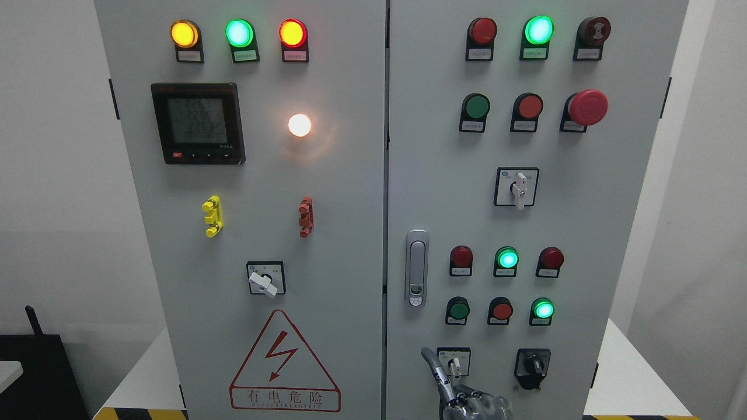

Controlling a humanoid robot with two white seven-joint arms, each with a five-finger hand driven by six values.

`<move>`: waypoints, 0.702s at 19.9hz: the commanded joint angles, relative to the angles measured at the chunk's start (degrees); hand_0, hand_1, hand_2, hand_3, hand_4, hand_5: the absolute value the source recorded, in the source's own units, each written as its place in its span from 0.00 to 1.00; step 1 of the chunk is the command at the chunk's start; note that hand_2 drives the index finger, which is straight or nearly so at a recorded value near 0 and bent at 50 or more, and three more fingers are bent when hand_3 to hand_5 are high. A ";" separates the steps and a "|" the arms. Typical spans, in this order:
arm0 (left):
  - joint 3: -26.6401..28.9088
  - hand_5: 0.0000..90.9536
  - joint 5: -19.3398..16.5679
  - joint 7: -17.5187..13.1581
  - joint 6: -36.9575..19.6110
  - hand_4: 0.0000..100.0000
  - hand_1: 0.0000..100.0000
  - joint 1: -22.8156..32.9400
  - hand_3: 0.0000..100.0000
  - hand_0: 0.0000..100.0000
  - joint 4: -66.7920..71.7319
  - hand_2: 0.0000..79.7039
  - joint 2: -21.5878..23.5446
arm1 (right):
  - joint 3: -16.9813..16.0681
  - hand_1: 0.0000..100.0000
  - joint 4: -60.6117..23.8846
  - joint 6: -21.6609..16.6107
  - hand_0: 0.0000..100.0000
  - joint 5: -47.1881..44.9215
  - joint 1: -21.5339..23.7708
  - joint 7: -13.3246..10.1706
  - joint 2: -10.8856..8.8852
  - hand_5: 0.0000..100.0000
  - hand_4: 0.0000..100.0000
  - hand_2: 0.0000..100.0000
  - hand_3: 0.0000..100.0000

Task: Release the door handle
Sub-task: 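Raise the right hand toward the silver door handle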

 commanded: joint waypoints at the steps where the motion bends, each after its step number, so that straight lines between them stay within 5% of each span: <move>1: 0.00 0.00 -1.58 0.02 -0.03 0.00 0.39 0.00 0.00 0.12 -0.53 0.00 0.00 | -0.24 0.42 1.89 1.44 0.36 3.62 -2.76 0.50 2.11 1.00 0.98 0.00 1.00; 14: 0.00 0.00 -1.58 0.02 -0.03 0.00 0.39 0.00 0.00 0.12 -0.53 0.00 0.00 | -0.33 0.40 4.88 3.91 0.38 3.53 -7.69 2.25 2.38 1.00 1.00 0.00 1.00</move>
